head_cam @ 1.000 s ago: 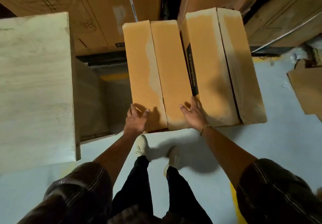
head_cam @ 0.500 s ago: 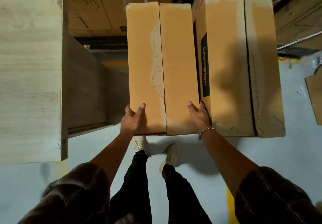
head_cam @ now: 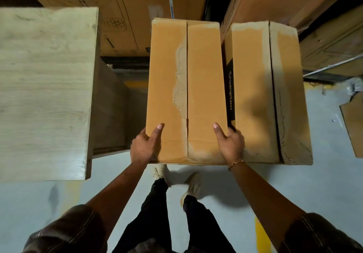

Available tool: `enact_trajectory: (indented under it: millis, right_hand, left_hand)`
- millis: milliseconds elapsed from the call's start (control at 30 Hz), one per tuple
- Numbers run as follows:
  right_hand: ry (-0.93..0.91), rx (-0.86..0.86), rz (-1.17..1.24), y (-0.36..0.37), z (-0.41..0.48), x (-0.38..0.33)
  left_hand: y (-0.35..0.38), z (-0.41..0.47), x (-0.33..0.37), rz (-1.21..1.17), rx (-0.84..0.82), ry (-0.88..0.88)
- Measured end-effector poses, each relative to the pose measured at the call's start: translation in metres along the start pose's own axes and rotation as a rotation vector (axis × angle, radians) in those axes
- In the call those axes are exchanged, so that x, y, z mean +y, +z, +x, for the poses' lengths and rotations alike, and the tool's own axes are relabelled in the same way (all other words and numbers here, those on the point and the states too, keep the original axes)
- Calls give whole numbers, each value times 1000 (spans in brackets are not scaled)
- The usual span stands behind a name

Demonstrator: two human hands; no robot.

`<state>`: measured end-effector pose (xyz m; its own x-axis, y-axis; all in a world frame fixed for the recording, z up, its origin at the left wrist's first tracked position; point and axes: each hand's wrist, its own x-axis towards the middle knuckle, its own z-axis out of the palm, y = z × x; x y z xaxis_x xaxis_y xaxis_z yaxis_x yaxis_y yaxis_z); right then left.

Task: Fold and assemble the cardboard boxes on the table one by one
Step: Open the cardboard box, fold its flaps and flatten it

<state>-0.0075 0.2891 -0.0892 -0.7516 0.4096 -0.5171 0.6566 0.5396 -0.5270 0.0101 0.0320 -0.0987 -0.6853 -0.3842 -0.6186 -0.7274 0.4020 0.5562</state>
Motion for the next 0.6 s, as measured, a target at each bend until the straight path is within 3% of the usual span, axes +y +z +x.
enact_trajectory:
  millis: [367, 600]
  right_hand:
    - [-307, 54, -48, -96, -69, -87]
    - [-550, 68, -26, -99, -127, -146]
  left_hand:
    - [-82, -97, 58, -115, 179, 135]
    - [-153, -131, 44, -205, 322, 169]
